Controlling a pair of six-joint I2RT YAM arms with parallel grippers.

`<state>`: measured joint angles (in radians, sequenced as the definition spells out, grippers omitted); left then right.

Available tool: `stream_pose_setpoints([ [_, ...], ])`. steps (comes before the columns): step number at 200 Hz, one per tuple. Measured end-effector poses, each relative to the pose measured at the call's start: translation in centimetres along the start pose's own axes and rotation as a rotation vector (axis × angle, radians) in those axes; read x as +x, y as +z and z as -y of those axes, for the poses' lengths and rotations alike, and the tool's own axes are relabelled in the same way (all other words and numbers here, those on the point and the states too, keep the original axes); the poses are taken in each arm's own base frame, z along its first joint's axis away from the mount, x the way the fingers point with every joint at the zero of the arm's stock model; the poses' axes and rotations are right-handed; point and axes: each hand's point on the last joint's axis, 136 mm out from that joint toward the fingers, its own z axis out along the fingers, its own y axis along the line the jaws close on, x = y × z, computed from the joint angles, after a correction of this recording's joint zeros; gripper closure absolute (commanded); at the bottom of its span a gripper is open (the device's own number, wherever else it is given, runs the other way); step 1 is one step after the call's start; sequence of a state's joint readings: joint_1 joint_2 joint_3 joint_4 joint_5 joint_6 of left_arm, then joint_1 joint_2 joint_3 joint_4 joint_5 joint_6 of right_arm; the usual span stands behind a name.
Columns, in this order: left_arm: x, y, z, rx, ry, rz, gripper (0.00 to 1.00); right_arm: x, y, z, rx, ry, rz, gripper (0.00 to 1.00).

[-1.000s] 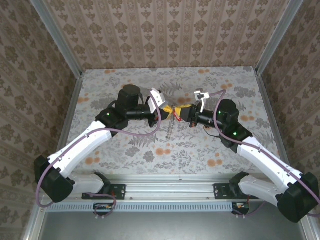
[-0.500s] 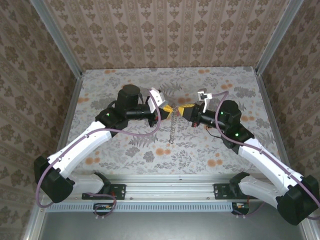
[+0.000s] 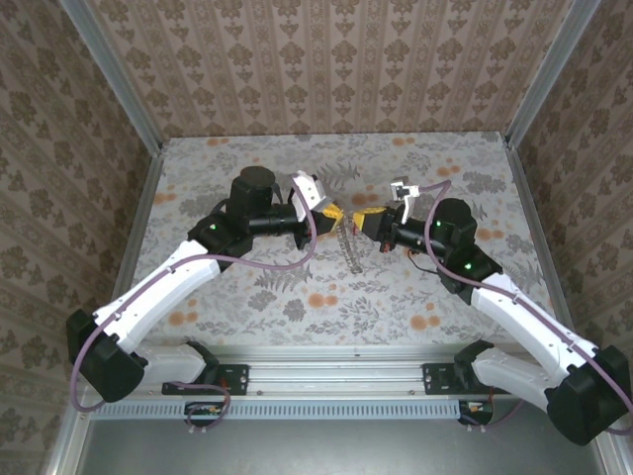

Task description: Put the keys on the keyring

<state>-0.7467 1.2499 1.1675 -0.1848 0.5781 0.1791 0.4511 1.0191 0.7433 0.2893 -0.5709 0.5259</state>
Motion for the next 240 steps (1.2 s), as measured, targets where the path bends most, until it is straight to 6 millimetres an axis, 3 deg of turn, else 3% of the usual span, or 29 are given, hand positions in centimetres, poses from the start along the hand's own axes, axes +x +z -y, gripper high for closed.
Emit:
stream_pose_setpoints([
  [55, -0.4, 0.0, -0.1, -0.006, 0.002, 0.015, 1.00, 0.6, 0.3, -0.7, -0.061, 0.019, -0.034, 1.00],
  [66, -0.4, 0.0, -0.1, -0.006, 0.000, 0.016, 1.00, 0.5, 0.2, -0.6, -0.058, 0.020, -0.033, 0.80],
  [74, -0.4, 0.0, -0.2, -0.006, -0.001, 0.020, 1.00, 0.6, 0.2, -0.4, -0.051, 0.026, -0.033, 0.75],
  [94, -0.7, 0.1, -0.3, -0.010, 0.005, 0.040, 1.00, 0.7, -0.7, 1.1, -0.006, 0.044, -0.020, 0.67],
  [116, -0.5, 0.3, -0.3, -0.008, 0.001, 0.051, 1.00, 0.4, -2.0, 3.1, 0.054, 0.079, 0.011, 0.64],
  [135, -0.3, 0.4, -0.3, 0.004, -0.014, 0.061, 1.00, -0.3, -2.7, 3.5, 0.073, 0.084, 0.035, 0.63],
  [209, -1.1, 0.1, -0.8, 0.068, -0.086, 0.129, 1.00, -2.3, -1.7, 2.7, -0.006, 0.150, 0.094, 0.55],
  [240, -1.1, 0.3, -0.5, 0.100, -0.109, 0.132, 1.00, -3.5, -1.0, 0.6, -0.071, 0.143, 0.108, 0.53],
])
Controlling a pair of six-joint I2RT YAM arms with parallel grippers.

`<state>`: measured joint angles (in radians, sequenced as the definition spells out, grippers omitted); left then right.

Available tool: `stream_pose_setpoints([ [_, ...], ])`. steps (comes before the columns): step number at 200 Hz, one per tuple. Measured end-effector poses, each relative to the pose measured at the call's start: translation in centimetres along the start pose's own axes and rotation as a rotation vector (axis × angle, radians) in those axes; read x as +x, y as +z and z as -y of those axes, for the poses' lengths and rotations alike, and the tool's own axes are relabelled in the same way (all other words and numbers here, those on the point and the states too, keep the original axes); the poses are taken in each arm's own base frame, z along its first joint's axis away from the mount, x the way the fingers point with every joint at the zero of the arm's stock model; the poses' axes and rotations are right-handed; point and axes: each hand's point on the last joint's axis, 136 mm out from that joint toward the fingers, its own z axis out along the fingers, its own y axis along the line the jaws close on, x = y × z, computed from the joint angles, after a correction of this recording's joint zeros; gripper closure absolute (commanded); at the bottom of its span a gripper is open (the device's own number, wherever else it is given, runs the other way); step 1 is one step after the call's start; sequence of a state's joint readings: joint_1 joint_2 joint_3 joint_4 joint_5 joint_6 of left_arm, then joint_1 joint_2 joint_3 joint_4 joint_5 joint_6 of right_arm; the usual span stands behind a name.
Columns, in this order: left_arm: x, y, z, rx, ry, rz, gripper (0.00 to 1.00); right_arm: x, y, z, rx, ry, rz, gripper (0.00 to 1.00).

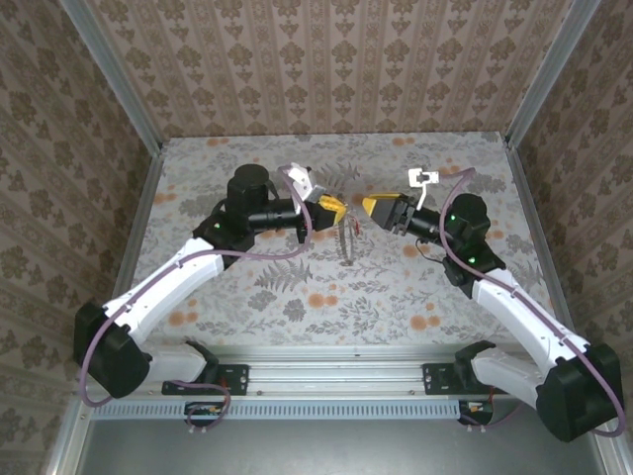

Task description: Put the keys on the keyring

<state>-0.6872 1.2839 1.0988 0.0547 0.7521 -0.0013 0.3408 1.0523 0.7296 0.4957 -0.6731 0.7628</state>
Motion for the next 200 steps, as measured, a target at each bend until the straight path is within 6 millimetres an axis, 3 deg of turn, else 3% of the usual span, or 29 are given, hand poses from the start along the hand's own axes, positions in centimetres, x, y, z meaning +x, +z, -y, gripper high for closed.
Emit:
stream_pose_setpoints([
  [31, -0.2, 0.0, 0.3, 0.017, -0.014, 0.009, 1.00, -0.3, 0.7, -1.6, -0.055, -0.023, -0.004, 0.54],
  [152, 0.4, 0.9, -0.1, 0.042, -0.057, 0.002, 1.00, 1.2, 1.1, -2.0, -0.090, -0.007, -0.050, 0.65],
  [200, 0.1, 0.9, 0.0, 0.049, -0.052, 0.008, 1.00, 1.7, 0.9, -1.7, -0.083, -0.004, -0.057, 0.64],
])
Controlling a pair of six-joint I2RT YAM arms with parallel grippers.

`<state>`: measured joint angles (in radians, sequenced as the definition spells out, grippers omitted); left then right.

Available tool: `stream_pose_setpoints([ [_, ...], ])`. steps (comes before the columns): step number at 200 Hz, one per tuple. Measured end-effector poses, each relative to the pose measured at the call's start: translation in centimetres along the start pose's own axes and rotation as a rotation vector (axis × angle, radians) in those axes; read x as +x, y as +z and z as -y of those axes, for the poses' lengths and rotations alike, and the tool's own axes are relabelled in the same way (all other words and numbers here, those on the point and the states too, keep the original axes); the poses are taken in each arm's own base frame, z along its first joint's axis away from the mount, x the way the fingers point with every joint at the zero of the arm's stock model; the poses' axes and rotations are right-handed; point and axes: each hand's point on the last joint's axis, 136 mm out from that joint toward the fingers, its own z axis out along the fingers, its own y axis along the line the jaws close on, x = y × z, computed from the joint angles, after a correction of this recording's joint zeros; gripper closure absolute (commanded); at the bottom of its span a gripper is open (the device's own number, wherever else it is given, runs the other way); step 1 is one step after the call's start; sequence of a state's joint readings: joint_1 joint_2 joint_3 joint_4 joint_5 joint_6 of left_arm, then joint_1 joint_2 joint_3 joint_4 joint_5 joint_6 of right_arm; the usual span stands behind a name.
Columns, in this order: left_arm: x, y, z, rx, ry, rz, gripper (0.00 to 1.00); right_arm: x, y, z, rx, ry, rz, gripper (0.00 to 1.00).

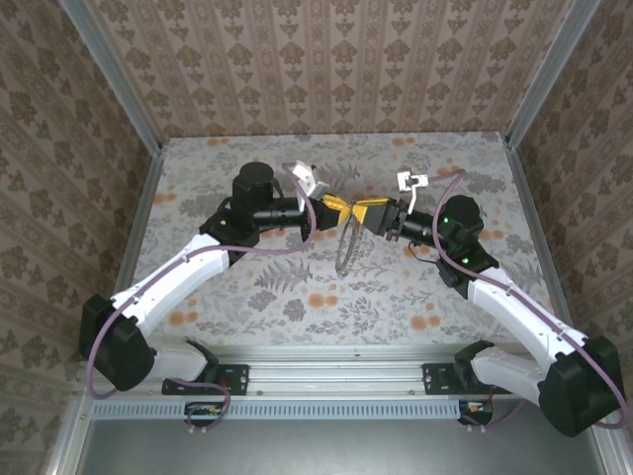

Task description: Put the keys on the keyring

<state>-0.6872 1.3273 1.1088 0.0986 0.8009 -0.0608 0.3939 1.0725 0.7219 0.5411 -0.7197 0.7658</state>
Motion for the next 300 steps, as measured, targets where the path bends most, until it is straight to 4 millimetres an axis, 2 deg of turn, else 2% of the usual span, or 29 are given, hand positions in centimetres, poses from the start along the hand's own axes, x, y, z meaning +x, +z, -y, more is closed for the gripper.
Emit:
stream_pose_setpoints([
  [18, -0.3, 0.0, 0.0, 0.000, 0.004, 0.004, 1.00, 0.2, 0.0, 0.1, 0.003, 0.003, -0.002, 0.65],
  [63, -0.5, -0.1, 0.1, 0.001, 0.008, 0.008, 1.00, 0.4, 0.0, 0.3, 0.005, 0.004, -0.006, 0.83],
  [106, -0.5, 0.0, 0.0, 0.001, 0.000, 0.008, 1.00, 0.4, 0.0, 0.3, 0.006, 0.003, -0.006, 0.84],
  [125, -0.5, 0.0, 0.0, 0.004, -0.006, 0.007, 1.00, 0.4, 0.0, 0.3, 0.007, 0.006, -0.007, 0.77],
  [149, -0.2, 0.3, -0.2, 0.008, -0.015, 0.000, 1.00, 0.4, 0.0, 0.4, 0.007, 0.005, -0.008, 0.77],
  [174, -0.4, 0.4, -0.2, 0.015, -0.015, 0.001, 1.00, 0.5, 0.0, 0.4, 0.010, 0.005, -0.009, 0.86],
  [198, -0.5, 0.4, -0.1, 0.017, -0.019, 0.003, 1.00, 0.5, 0.0, 0.5, 0.012, 0.002, -0.009, 1.00],
  [240, -0.6, 0.3, -0.2, 0.012, -0.025, 0.001, 1.00, 0.4, -0.1, 0.5, 0.011, -0.003, -0.008, 1.00],
  [254, -0.6, 0.3, -0.5, -0.008, -0.035, -0.008, 0.91, 0.5, 0.0, 0.6, 0.020, -0.009, -0.007, 1.00],
  [275, -0.1, 0.2, -1.1, -0.050, -0.060, -0.038, 0.83, 0.8, 0.0, 1.1, 0.050, -0.022, -0.031, 1.00],
  [300, -0.3, -0.8, -3.1, -0.138, -0.064, -0.052, 0.72, 1.4, -0.1, 1.8, 0.116, -0.044, -0.090, 1.00],
])
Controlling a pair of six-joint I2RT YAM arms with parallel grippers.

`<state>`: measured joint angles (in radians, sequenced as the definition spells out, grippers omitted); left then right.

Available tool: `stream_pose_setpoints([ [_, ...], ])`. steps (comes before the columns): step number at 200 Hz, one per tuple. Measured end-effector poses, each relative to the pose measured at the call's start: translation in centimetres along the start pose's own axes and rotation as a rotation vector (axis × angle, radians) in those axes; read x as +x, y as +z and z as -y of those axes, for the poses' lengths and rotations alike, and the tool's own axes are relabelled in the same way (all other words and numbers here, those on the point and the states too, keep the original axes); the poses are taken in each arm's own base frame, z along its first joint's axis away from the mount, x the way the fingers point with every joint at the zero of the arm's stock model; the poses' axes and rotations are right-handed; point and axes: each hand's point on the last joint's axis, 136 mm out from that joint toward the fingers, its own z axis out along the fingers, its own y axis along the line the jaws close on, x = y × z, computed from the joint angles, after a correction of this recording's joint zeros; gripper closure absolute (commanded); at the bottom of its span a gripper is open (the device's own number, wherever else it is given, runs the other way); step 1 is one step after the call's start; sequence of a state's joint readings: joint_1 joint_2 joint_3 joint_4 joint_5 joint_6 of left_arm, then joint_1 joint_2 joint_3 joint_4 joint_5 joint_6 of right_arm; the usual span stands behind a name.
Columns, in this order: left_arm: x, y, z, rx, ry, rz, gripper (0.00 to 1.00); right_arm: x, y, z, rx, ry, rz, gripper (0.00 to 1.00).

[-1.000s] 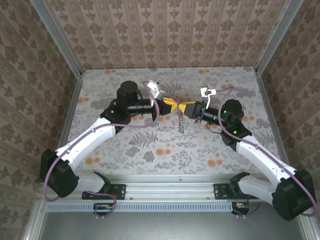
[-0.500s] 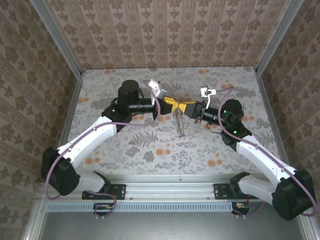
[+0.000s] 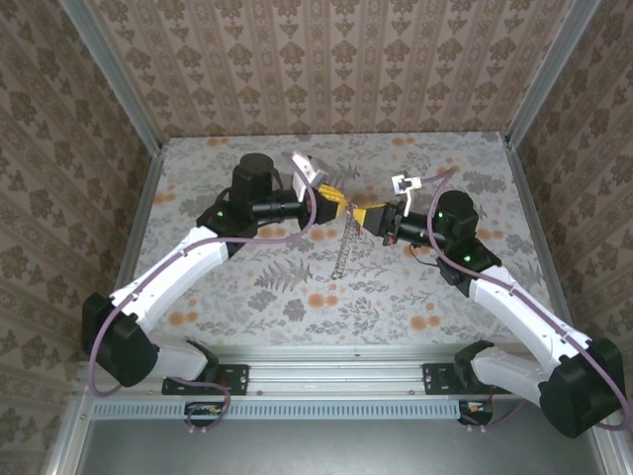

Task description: Put the keys on the keyring

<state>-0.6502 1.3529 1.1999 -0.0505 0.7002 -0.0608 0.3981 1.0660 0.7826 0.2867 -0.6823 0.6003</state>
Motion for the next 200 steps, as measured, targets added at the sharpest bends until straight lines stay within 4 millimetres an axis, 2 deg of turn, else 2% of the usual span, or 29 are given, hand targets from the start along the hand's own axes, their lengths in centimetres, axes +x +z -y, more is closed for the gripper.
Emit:
stream_pose_setpoints([
  [31, -1.3, -2.2, -2.4, -0.097, 0.010, 0.006, 0.63, 0.3, -0.3, 0.8, 0.085, -0.063, -0.068, 1.00],
  [77, -2.3, -3.6, -1.7, -0.089, 0.057, -0.020, 0.61, 0.1, -0.4, 1.0, 0.148, -0.177, -0.174, 1.00],
  [136, -0.6, -2.7, -0.9, 0.010, 0.026, -0.093, 0.59, 0.9, -0.1, 0.3, 0.145, -0.298, -0.318, 1.00],
  [171, 0.2, -1.9, -0.6, 0.067, -0.001, -0.129, 0.59, 1.4, -0.3, -0.1, 0.117, -0.313, -0.348, 1.00],
  [200, 0.7, -1.3, 0.5, 0.116, -0.001, -0.152, 0.59, 1.9, -0.2, -0.4, 0.092, -0.304, -0.363, 1.00],
])
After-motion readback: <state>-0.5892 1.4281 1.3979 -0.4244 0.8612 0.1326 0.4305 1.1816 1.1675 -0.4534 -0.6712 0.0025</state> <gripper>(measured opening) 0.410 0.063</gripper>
